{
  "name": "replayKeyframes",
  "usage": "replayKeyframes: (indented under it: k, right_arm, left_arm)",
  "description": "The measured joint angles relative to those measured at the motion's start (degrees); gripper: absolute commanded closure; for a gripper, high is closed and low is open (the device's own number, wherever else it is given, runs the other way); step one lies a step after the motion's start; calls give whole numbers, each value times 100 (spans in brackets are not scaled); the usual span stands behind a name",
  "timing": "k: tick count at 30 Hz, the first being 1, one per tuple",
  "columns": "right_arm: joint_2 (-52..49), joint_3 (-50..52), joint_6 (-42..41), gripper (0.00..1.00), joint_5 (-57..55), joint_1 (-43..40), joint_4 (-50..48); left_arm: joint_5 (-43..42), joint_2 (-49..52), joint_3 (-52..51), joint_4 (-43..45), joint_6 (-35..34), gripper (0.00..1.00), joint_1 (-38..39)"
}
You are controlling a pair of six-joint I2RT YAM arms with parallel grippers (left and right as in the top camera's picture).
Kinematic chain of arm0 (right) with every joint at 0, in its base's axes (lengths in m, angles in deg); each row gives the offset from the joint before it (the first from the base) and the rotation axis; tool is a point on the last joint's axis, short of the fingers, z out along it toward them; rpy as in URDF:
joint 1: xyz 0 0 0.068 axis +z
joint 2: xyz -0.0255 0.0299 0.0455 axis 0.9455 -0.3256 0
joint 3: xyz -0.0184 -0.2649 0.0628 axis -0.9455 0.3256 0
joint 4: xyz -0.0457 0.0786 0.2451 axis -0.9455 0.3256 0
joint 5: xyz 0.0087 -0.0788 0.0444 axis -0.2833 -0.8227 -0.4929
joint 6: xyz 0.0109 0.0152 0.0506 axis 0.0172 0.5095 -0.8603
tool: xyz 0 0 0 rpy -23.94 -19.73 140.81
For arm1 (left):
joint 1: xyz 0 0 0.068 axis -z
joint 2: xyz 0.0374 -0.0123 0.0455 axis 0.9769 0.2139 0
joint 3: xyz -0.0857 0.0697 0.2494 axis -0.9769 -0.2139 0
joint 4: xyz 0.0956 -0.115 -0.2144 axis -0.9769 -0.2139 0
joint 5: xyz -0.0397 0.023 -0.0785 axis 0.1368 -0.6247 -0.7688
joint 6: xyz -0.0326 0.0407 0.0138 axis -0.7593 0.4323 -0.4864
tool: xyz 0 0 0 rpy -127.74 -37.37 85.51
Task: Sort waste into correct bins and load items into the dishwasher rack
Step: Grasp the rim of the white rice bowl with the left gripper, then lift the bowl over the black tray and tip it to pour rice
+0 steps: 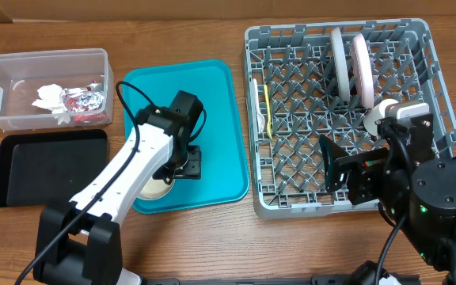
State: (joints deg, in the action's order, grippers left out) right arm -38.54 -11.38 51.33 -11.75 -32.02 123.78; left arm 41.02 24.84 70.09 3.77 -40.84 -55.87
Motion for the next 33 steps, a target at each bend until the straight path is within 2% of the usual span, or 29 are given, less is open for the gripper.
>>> replayKeyframes:
  k: [7, 8, 10, 16, 19, 22, 25, 26, 27, 33]
  right_arm:
    - [0, 0, 2, 0, 0, 0, 2]
    - [0, 0, 2, 0, 0, 0, 0]
    - [0, 0, 2, 0, -2, 0, -2]
    - [0, 0, 0, 0, 0, 0, 0]
    - [0, 0, 0, 0, 0, 0, 0]
    - [0, 0, 2, 0, 2, 0, 2]
    - [0, 0, 2, 0, 2, 0, 2]
    - [0, 0, 0, 0, 0, 0, 2]
    - [0, 0, 2, 0, 0, 0, 2]
    - [0, 0, 2, 0, 0, 0, 0]
  left_arm:
    - [348, -2, -673, 817, -46, 45, -2]
    - [435, -2, -713, 866, -46, 52, -13]
    - [566, -2, -741, 898, -42, 58, -39]
    - [643, -2, -782, 1185, -63, 59, -90]
    - [640, -2, -922, 1294, -61, 66, -90]
    - [640, -2, -1078, 1434, -59, 67, -90]
    - [638, -2, -1176, 1545, -61, 79, -90]
    - [640, -2, -1211, 1552, -72, 90, -90]
    - [638, -2, -1233, 1558, -61, 96, -90]
    - [710, -2, -1255, 1635, -44, 96, -90]
